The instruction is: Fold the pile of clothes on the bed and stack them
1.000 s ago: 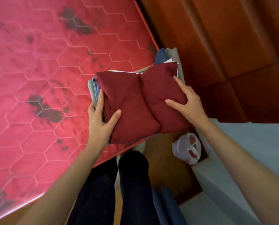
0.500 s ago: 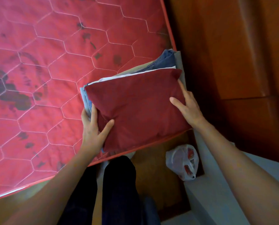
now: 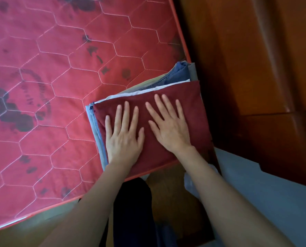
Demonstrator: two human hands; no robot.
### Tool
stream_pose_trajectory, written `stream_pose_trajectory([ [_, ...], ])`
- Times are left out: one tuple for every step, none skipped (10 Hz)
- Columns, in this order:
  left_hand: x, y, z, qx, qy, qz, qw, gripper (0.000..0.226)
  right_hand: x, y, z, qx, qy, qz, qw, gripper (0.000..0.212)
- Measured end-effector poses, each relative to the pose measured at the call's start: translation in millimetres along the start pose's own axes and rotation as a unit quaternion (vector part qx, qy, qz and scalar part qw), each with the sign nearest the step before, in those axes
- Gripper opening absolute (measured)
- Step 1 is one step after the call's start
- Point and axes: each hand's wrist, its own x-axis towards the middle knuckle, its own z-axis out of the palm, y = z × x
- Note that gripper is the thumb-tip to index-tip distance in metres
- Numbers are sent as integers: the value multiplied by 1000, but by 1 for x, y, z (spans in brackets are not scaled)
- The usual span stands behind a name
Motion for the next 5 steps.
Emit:
stream_pose_trajectory([
  [-2, -10, 12, -2, 7, -53, 999, 66, -2, 21, 9, -13, 18, 86, 996, 55],
  [-2, -8, 3, -23, -22, -146, 989, 67, 0, 29, -3, 0, -30, 173, 984, 59],
  [-2, -7, -18, -4, -97, -160, 982, 68, 4, 38, -22, 75, -103, 247, 961, 59],
  [11, -10, -51, 4, -188, -165, 968, 73, 7, 45, -58, 151, -159, 318, 922, 58],
  [18, -15, -93, -43, -246, -110, 962, 65, -3, 41, -104, 169, -154, 315, 921, 55],
])
